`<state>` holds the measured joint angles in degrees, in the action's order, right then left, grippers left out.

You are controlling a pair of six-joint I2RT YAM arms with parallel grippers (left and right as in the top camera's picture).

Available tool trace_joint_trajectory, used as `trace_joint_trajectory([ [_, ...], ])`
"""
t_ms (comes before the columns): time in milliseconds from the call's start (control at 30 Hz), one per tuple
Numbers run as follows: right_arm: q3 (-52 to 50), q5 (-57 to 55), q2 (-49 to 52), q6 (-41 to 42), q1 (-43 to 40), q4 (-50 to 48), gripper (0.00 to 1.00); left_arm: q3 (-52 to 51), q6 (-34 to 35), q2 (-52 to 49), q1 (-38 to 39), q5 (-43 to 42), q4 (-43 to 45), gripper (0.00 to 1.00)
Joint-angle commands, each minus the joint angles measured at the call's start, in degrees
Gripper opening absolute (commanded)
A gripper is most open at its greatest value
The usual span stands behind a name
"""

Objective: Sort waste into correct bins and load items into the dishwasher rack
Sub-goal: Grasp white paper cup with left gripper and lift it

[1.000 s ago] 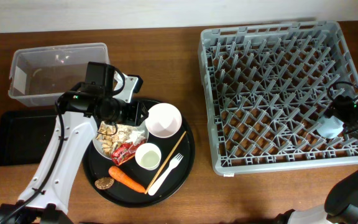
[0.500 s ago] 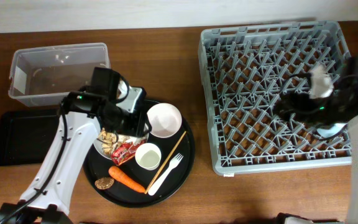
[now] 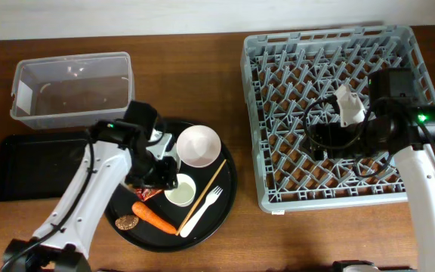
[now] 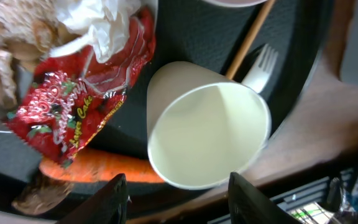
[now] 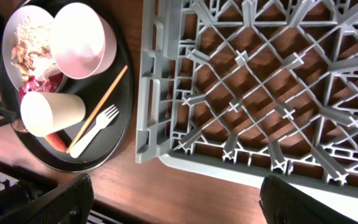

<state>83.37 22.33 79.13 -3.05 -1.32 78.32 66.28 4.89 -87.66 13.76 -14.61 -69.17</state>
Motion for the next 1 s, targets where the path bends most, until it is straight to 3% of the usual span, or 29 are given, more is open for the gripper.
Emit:
trace_joint_trajectory([
  [0,0.44,-1.05,0.13,0.52,0.61,0.17,0.89,-3.48,2.21,-0.52,0.13,1.22,2.34,0.50],
  [100,0.44,-1.62,0.13,0.55,0.61,0.17,0.88,-5.55,3.52,-0.52,0.13,2.75,4.70,0.42],
  [267,0.44,-1.62,0.13,0.55,0.61,0.20,0.88,-9.49,4.55,-0.52,0.13,2.64,8.57,0.39],
  [400,0.44,-1.64,0.13,0.55,0.61,0.15,0.86,-9.53,4.52,-0.50,0.13,2.19,9.64,0.16],
  [600,0.44,-2.05,0.13,0.50,0.61,0.17,0.85,-5.60,4.50,-0.39,0.11,-1.29,9.57,0.00],
  [833,0.44,0.63,0.13,-0.76,0.57,-2.36,0.92,5.22,0.13,-0.35,-0.44,-13.31,9.11,0.00],
  [967,0.44,20.39,0.13,-15.61,0.57,-3.28,0.95,9.25,-6.05,-0.35,-2.01,-29.75,14.16,0.00],
])
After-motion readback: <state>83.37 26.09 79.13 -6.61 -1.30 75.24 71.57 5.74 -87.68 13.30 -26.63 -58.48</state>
